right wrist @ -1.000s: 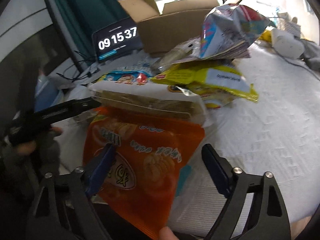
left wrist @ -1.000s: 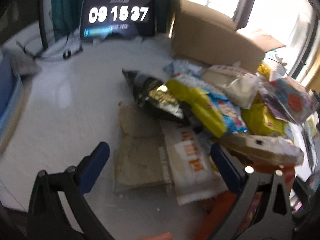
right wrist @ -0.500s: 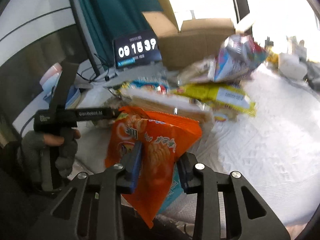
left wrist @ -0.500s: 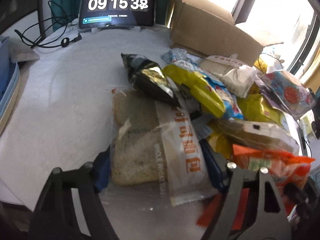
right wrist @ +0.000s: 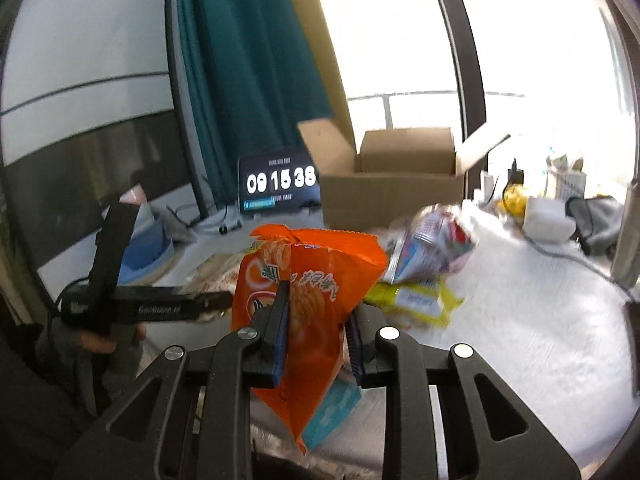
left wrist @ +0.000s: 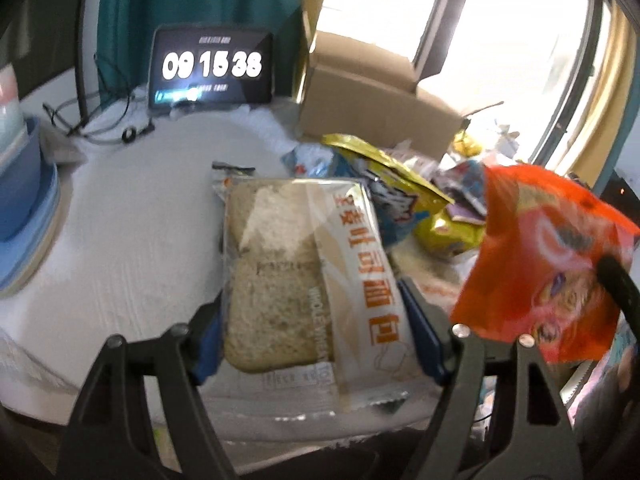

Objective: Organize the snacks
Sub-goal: 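Carry both bags into the cardboard box and open both tools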

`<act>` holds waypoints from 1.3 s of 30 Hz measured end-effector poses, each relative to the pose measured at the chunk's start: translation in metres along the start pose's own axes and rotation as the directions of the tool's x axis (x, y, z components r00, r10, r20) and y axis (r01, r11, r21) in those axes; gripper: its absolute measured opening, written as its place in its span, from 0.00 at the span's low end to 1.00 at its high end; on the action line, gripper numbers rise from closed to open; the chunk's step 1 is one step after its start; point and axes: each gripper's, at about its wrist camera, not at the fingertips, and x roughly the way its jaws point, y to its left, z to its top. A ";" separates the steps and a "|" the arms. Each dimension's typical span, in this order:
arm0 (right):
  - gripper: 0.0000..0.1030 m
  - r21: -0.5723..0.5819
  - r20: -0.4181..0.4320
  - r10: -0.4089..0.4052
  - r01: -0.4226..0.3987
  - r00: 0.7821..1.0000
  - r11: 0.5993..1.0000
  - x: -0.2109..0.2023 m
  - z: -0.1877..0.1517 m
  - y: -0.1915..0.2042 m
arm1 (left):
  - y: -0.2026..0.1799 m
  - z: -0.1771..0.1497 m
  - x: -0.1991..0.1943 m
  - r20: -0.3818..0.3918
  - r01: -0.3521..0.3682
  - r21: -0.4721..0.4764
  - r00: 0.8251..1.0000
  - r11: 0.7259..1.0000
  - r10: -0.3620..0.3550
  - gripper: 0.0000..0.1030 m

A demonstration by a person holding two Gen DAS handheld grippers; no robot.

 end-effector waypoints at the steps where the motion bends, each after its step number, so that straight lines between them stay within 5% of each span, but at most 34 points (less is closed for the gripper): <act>1: 0.25 -0.002 0.010 -0.003 0.003 1.000 1.000 -0.001 0.003 -0.001 | -0.003 0.002 -0.004 0.016 0.002 0.007 1.000 1.000 -0.002 0.75; 22: 0.25 -0.018 0.136 -0.059 0.062 0.989 0.998 0.019 0.071 -0.054 | -0.034 0.087 -0.003 0.192 -0.021 0.103 0.981 0.994 0.001 0.75; 32: 0.25 -0.048 0.163 -0.164 0.174 0.973 0.984 0.055 0.118 -0.090 | -0.061 0.146 0.018 0.352 -0.072 0.221 0.936 0.973 -0.011 0.75; 39: 0.25 -0.060 0.171 -0.235 0.248 0.957 0.967 0.085 0.149 -0.115 | -0.074 0.191 0.044 0.383 -0.030 0.259 0.921 0.965 -0.074 0.75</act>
